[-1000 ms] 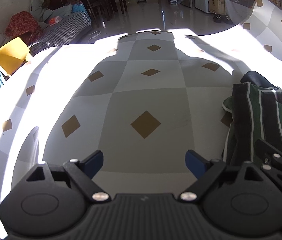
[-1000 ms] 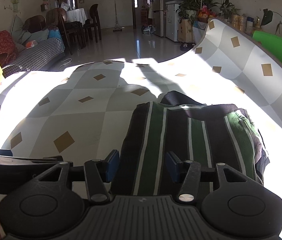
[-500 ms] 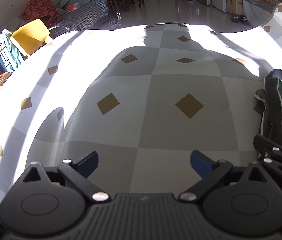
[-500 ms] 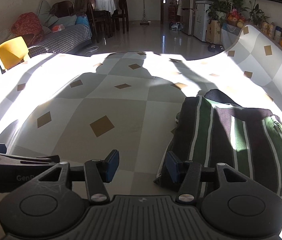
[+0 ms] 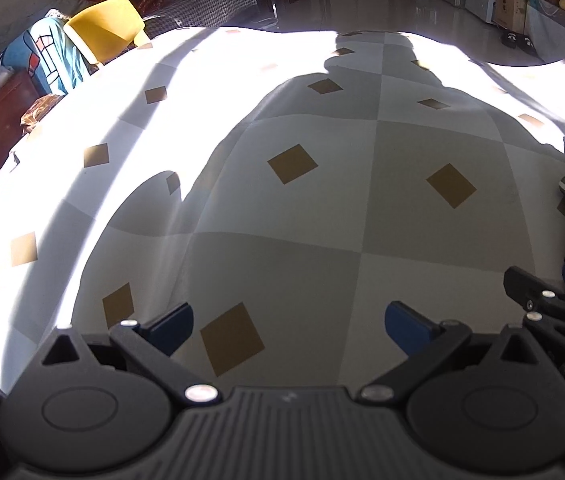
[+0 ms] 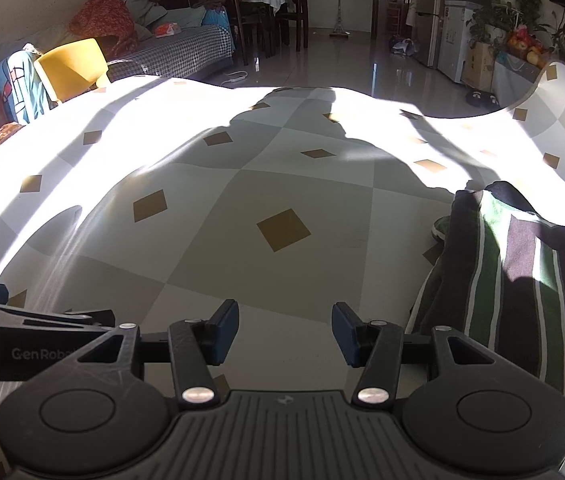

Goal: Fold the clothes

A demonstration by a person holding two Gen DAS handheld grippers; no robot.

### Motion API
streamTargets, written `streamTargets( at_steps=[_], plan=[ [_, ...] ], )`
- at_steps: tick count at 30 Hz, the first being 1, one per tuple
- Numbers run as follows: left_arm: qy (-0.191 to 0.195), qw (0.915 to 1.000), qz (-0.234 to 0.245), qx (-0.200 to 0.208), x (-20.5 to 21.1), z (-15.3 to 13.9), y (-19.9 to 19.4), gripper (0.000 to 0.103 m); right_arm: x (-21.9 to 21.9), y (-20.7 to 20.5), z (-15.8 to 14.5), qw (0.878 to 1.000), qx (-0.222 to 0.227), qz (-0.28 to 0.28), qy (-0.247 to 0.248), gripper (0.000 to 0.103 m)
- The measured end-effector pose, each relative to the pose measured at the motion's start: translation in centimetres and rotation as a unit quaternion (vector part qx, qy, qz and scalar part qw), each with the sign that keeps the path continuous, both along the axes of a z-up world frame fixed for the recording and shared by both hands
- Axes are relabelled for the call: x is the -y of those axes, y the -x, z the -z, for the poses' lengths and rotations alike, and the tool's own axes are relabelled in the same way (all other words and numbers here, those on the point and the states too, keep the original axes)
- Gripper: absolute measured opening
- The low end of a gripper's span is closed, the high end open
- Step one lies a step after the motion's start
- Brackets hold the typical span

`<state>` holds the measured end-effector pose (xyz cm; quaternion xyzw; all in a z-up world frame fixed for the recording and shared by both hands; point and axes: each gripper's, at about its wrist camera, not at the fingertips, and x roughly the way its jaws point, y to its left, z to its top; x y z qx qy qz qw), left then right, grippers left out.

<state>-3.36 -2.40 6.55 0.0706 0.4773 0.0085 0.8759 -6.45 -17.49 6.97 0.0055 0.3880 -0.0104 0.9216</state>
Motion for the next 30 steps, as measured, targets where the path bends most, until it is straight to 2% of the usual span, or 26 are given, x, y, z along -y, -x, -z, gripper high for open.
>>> streamTargets(
  at_steps=[18, 23, 30],
  plan=[
    [0.010, 0.9987, -0.040, -0.027, -4.5, 2.1, -0.9, 0.103, -4.0, -2.1, 2.1, 0.999, -0.024, -0.035, 0.002, 0.050],
    [0.035, 0.9972, -0.055, -0.037, -5.9, 2.6, -1.5, 0.103, -4.9, -3.2, 2.6, 0.999, -0.023, -0.046, 0.008, 0.050],
    [0.050, 0.9968, -0.042, -0.046, -5.2, 3.4, -2.4, 0.103, -4.2, -5.3, 3.6, 0.999, -0.014, -0.016, 0.032, 0.051]
  ],
)
